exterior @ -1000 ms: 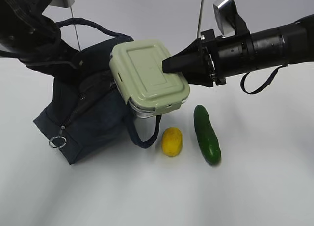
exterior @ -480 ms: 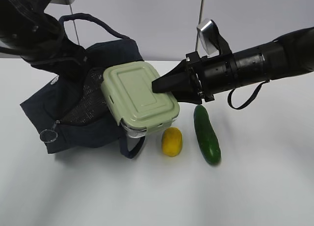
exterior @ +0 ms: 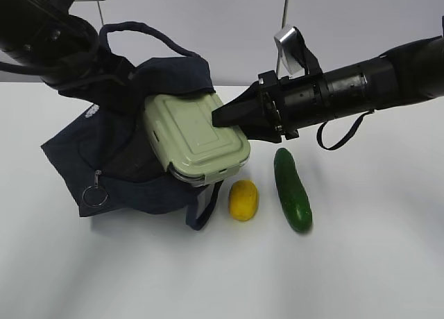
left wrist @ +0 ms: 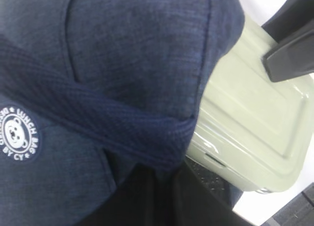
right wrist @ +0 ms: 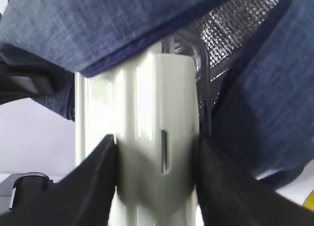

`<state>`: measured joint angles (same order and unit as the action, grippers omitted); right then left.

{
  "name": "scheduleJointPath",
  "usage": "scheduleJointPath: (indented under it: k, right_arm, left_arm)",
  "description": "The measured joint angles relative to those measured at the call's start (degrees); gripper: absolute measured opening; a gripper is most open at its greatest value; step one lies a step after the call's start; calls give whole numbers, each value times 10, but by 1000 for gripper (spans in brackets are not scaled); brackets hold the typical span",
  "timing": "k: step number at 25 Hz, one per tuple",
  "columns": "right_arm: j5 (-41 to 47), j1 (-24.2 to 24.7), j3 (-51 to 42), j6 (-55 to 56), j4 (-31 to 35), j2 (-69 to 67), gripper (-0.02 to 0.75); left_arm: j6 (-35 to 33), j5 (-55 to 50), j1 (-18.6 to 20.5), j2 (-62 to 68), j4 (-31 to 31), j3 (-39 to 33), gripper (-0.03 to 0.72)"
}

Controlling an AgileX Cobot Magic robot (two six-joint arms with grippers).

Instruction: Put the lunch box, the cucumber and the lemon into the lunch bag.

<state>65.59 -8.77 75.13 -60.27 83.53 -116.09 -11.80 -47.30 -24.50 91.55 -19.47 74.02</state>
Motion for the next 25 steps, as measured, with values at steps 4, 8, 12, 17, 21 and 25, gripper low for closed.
scheduleJointPath:
  k: [4, 8, 12, 17, 21, 25]
  right_arm:
    - [-1, -2, 0, 0, 1, 0, 354]
    - [-11, -10, 0, -6, 15, 0, 354]
    - [-22, -24, 19, -10, 36, -15, 354]
    - [-32, -48, 64, -13, 45, -46, 354]
    - [-52, -57, 88, -13, 52, -66, 354]
    - [-69, -57, 89, -25, 75, -74, 354]
  left_arm:
    - [-4, -13, 0, -1, -8, 0, -8]
    - [-24, -17, 0, -1, -42, 0, -9]
    - [-41, -21, 0, -1, -71, 0, -9]
    - [-44, -33, 0, -1, -78, 0, -9]
    - [-44, -39, 0, -1, -79, 0, -9]
    - [-45, -40, 0, 0, -81, 0, -9]
